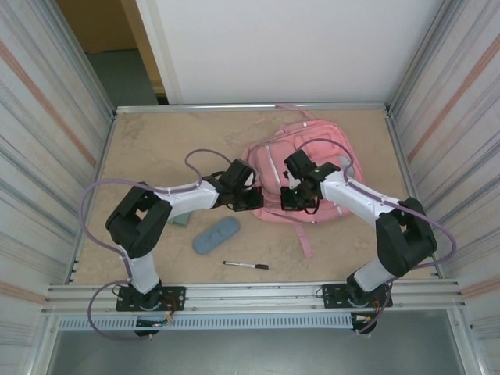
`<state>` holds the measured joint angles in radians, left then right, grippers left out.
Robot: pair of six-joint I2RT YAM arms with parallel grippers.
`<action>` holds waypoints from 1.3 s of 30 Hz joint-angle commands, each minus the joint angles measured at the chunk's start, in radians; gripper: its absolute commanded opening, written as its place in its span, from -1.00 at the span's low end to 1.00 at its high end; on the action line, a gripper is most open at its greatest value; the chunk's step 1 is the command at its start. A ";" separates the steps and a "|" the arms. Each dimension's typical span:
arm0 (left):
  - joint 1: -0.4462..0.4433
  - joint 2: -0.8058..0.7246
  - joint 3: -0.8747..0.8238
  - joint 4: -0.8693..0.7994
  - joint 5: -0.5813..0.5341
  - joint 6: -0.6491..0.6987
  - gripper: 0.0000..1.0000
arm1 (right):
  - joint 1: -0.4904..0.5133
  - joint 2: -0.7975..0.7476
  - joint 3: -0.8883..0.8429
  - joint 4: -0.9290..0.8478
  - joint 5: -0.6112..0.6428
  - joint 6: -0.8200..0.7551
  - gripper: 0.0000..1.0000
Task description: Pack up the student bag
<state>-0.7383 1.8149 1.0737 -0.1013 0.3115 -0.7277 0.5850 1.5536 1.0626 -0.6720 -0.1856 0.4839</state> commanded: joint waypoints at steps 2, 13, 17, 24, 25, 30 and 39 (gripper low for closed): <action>-0.016 0.013 -0.015 0.174 0.052 -0.091 -0.99 | 0.081 0.044 0.055 0.113 -0.113 0.086 -1.00; 0.066 -0.177 -0.175 0.168 0.060 -0.048 -0.37 | 0.089 0.019 -0.036 0.204 -0.106 0.110 -0.77; 0.078 -0.263 -0.201 0.121 0.086 -0.006 -0.22 | 0.099 -0.009 -0.079 0.249 -0.141 0.102 -0.57; 0.007 -0.283 -0.158 0.016 0.024 0.029 -0.16 | 0.064 -0.181 -0.087 0.158 -0.024 0.058 -0.23; -0.017 -0.275 -0.147 -0.005 -0.014 0.035 -0.16 | 0.045 -0.207 -0.090 0.147 -0.010 0.050 -0.23; -0.100 -0.205 -0.061 -0.137 -0.130 0.038 -0.14 | -0.077 -0.358 -0.136 0.122 0.050 0.025 -0.13; -0.160 -0.117 0.044 -0.230 -0.223 0.047 -0.15 | -0.148 -0.444 -0.198 0.118 0.042 -0.010 -0.09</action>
<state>-0.8833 1.6836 1.0683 -0.2665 0.1543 -0.7055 0.4427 1.1236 0.8810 -0.5251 -0.1501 0.5072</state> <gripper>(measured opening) 0.425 0.453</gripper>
